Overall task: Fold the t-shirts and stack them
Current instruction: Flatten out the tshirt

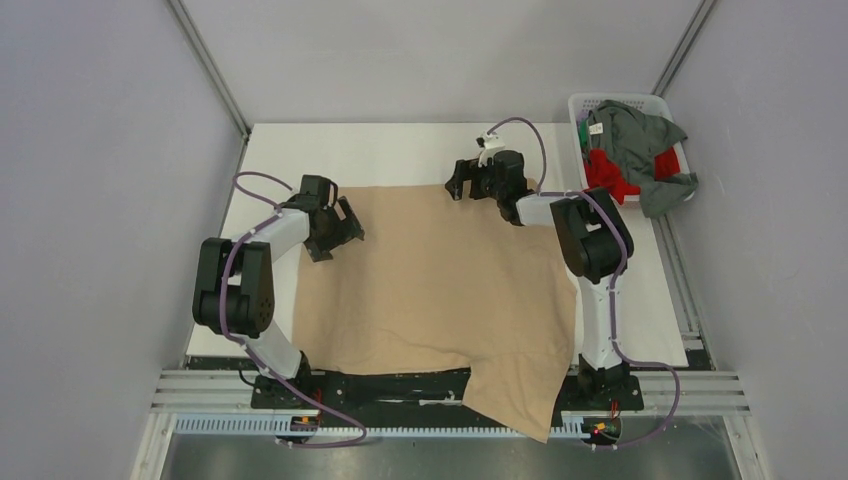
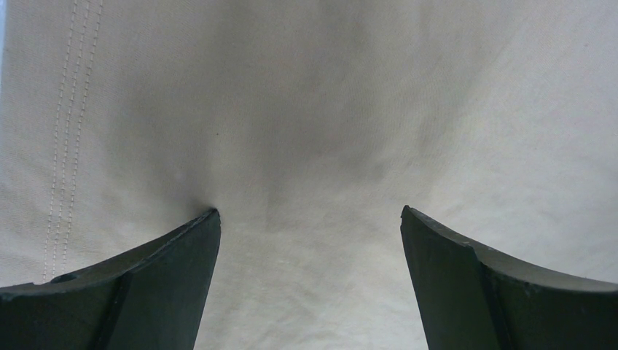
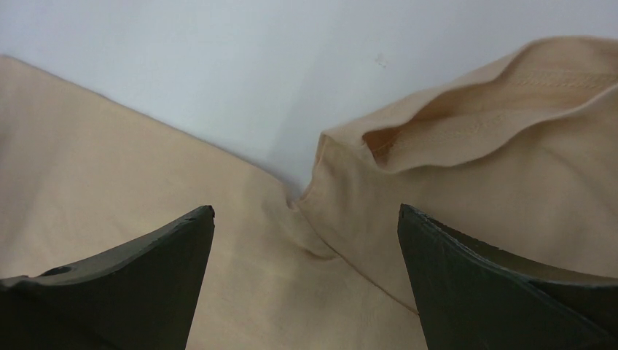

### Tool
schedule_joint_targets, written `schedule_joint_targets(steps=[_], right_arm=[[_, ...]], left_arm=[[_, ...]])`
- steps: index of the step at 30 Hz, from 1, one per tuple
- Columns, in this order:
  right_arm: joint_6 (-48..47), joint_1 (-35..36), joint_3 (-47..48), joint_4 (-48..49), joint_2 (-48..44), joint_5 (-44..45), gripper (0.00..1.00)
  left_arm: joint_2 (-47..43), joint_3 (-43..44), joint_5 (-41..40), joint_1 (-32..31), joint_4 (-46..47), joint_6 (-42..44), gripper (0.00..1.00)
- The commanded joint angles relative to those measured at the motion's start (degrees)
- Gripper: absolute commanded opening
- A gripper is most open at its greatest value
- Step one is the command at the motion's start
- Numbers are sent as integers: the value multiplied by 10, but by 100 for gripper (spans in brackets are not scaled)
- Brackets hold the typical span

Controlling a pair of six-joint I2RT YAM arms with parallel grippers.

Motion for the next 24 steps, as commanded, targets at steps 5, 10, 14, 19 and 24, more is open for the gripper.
schedule_joint_targets(steps=[5, 10, 14, 19, 24], right_arm=[[59, 8, 66, 30, 57, 12, 98], [66, 9, 232, -20, 156, 50, 98], [52, 9, 376, -75, 227, 73, 98], [-15, 9, 330, -106, 150, 86, 98], [-85, 8, 215, -155, -3, 130, 98]], left_arm=[[30, -4, -21, 2, -2, 22, 100], [29, -13, -27, 2, 3, 22, 100], [33, -10, -28, 2, 0, 20, 100], [5, 3, -43, 2, -7, 0, 100], [-31, 44, -56, 1, -20, -14, 100]])
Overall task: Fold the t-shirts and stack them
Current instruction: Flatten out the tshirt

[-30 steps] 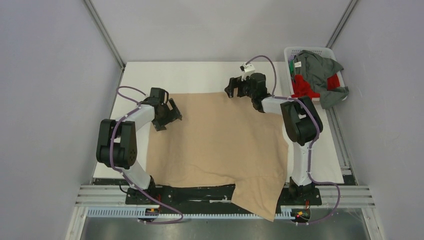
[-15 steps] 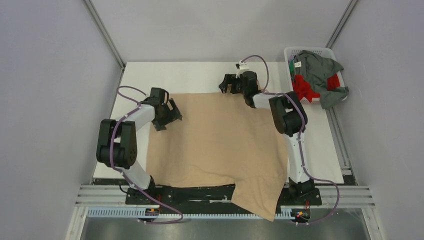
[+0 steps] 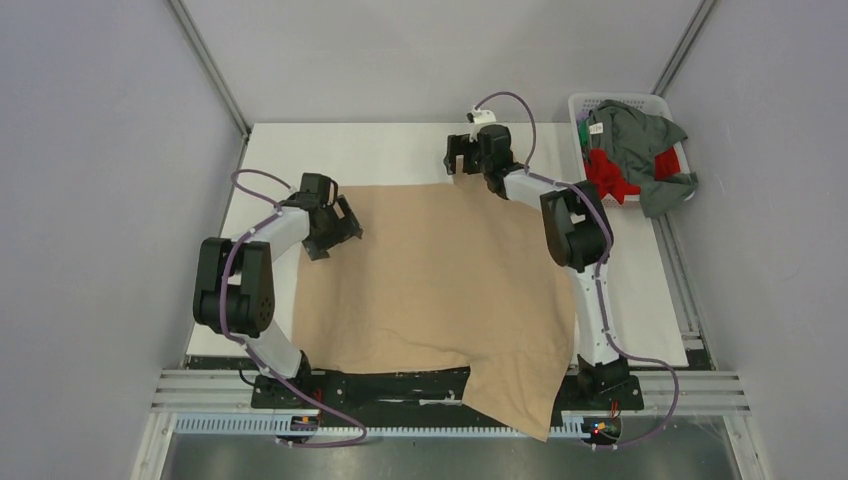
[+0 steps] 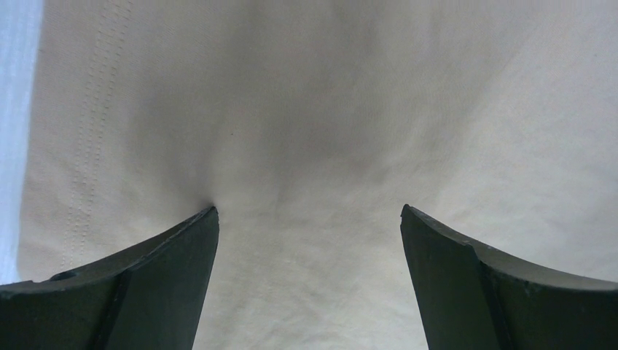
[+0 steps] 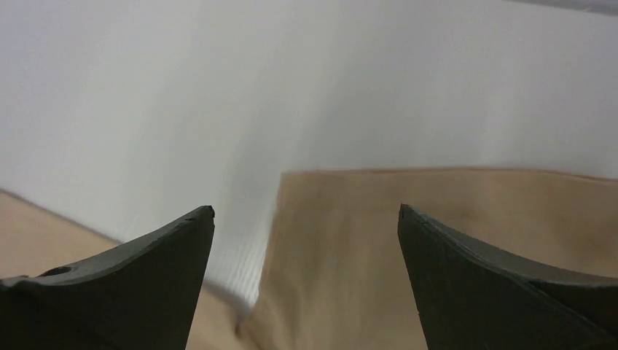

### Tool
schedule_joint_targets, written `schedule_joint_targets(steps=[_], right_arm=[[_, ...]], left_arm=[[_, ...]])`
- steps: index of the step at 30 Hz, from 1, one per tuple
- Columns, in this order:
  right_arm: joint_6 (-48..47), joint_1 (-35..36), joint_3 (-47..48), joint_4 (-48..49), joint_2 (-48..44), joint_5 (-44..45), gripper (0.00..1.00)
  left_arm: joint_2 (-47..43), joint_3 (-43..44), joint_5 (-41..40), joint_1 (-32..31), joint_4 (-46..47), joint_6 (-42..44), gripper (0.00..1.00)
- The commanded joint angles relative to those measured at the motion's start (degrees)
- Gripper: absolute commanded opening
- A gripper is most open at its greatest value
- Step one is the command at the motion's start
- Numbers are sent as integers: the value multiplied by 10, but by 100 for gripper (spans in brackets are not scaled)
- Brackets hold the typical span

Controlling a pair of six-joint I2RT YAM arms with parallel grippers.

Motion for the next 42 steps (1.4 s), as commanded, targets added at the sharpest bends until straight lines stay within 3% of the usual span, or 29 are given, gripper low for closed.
schedule_joint_targets(steps=[1, 7, 11, 17, 22, 26, 42], right_arm=[[-77, 1, -73, -44, -174, 42, 98], [-88, 0, -313, -41, -333, 133, 98], [-54, 0, -440, -63, -410, 136, 98], [-27, 0, -536, -66, -440, 125, 98], [-10, -11, -499, -102, -388, 181, 98], [-2, -31, -460, -114, -335, 171, 98], [-4, -80, -145, -157, -110, 120, 98]], left_arm=[[-30, 50, -50, 1, -29, -16, 100], [-61, 74, -133, -25, -112, -36, 100], [-59, 68, -132, -31, -135, -46, 100], [4, 83, -130, -33, -135, -52, 100], [66, 109, -134, -32, -98, -60, 100], [137, 164, -139, -30, -98, -69, 100], [400, 536, -116, -6, -168, -74, 100]])
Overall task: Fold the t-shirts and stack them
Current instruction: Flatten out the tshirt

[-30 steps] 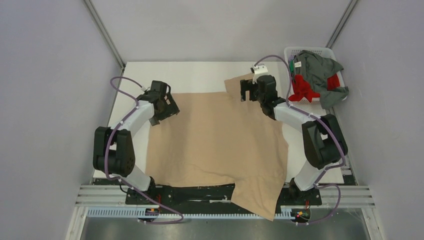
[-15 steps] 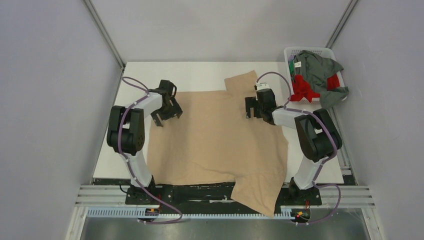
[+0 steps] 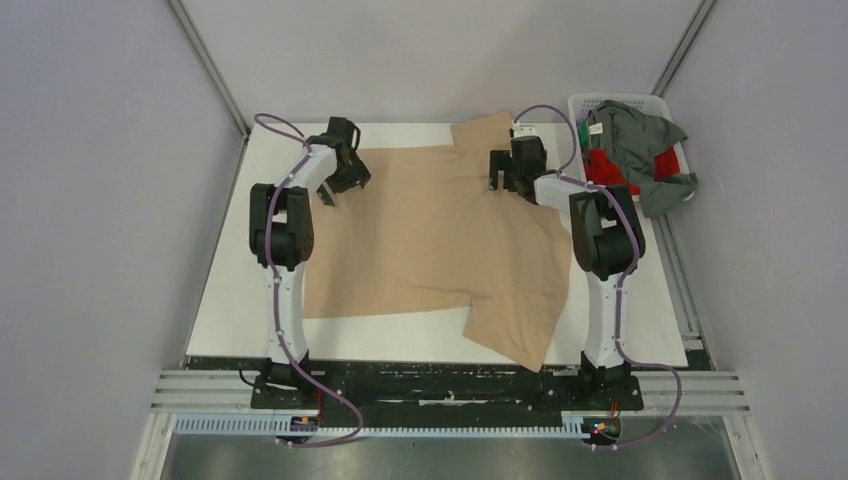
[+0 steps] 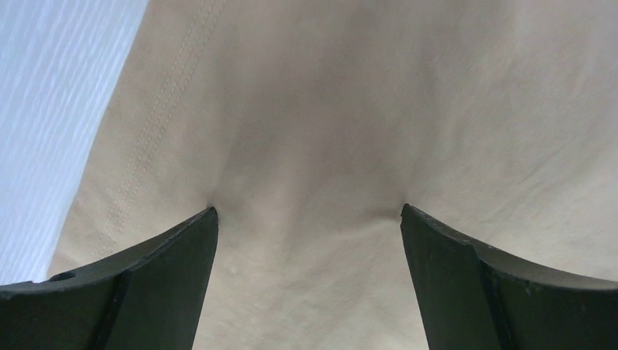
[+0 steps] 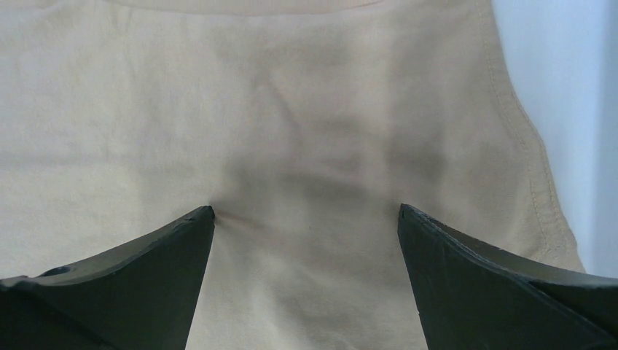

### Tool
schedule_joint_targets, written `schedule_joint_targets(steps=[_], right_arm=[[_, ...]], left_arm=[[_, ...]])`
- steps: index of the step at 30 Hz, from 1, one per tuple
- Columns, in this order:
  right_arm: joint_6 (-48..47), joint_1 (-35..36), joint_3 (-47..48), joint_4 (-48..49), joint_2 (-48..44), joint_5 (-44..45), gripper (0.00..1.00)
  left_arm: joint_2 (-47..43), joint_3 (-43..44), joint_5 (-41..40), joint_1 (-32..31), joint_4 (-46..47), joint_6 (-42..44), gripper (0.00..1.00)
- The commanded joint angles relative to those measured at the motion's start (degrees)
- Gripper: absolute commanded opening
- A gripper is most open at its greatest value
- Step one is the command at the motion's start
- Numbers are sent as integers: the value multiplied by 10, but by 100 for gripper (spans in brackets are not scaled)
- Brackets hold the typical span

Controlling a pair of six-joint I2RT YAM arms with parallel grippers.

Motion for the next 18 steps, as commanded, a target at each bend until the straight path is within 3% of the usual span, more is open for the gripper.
schedule_joint_targets(steps=[1, 5, 9, 13, 18], right_arm=[[18, -18, 75, -25, 57, -37, 98], [3, -21, 89, -41, 29, -56, 98], [-24, -22, 3, -17, -83, -41, 98], [-21, -22, -168, 42, -256, -43, 98], [23, -32, -361, 52, -427, 25, 98]], left_arm=[[64, 71, 31, 16, 20, -13, 100], [52, 132, 43, 19, 2, 1, 100], [-34, 108, 57, 16, -8, 17, 100], [-197, -58, 30, -4, 23, 16, 100], [-427, -356, 39, -12, 67, -26, 100]])
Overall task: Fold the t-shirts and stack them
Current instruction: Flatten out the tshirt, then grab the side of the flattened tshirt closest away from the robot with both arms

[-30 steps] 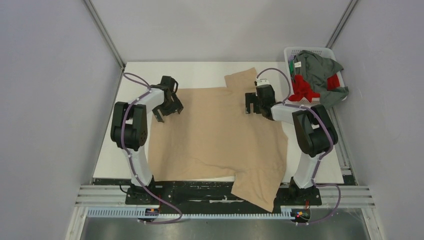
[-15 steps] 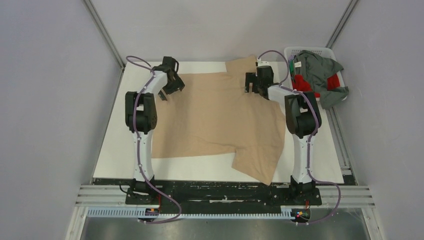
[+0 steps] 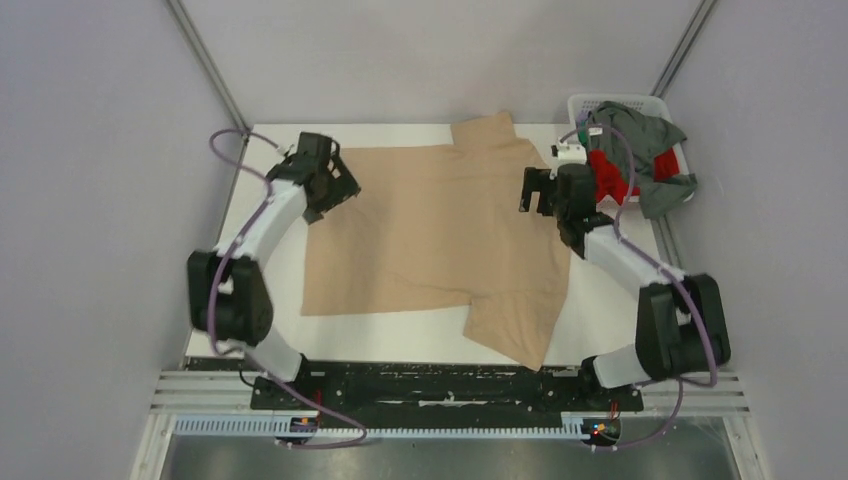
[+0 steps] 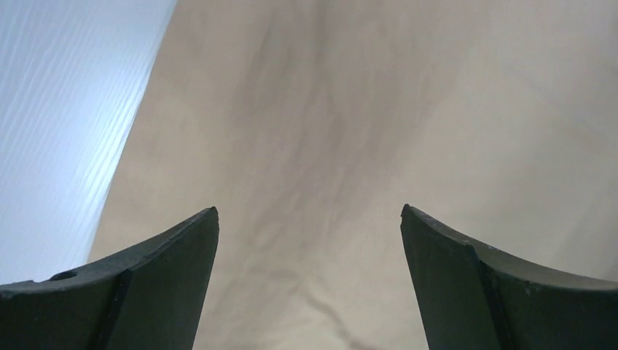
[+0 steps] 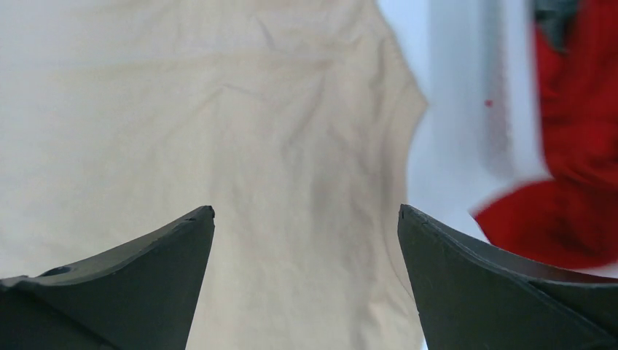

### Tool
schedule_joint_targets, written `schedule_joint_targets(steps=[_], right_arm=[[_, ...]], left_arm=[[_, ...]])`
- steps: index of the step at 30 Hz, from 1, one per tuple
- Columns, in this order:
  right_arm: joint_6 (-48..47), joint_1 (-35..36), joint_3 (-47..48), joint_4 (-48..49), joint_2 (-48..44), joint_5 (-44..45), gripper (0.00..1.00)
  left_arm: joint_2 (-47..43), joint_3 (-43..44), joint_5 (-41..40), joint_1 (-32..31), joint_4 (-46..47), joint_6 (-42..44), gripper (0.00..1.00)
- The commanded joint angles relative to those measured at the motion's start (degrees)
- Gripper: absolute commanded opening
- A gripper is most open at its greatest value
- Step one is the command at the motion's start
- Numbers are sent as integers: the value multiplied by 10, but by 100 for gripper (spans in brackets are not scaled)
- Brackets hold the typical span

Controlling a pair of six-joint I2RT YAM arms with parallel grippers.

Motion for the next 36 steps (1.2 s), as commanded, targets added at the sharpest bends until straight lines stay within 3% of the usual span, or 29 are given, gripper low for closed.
schedule_joint_targets(steps=[1, 4, 8, 16, 24, 36], right_arm=[[43, -12, -122, 35, -118, 63, 98], [50, -18, -166, 32, -157, 60, 98], [47, -19, -179, 22, -170, 33, 98], [38, -19, -174, 29, -168, -45, 98], [34, -20, -180, 42, -179, -98, 98], [36, -24, -178, 46, -172, -110, 98]], left_arm=[[-199, -199, -12, -7, 27, -36, 100], [-283, -296, -16, -7, -7, -44, 100], [-341, -342, -63, -7, -122, -86, 100], [-446, -469, -88, -7, -121, -203, 97], [-390, -521, -96, -5, -51, -261, 66], [-344, -550, -108, 7, 26, -270, 58]])
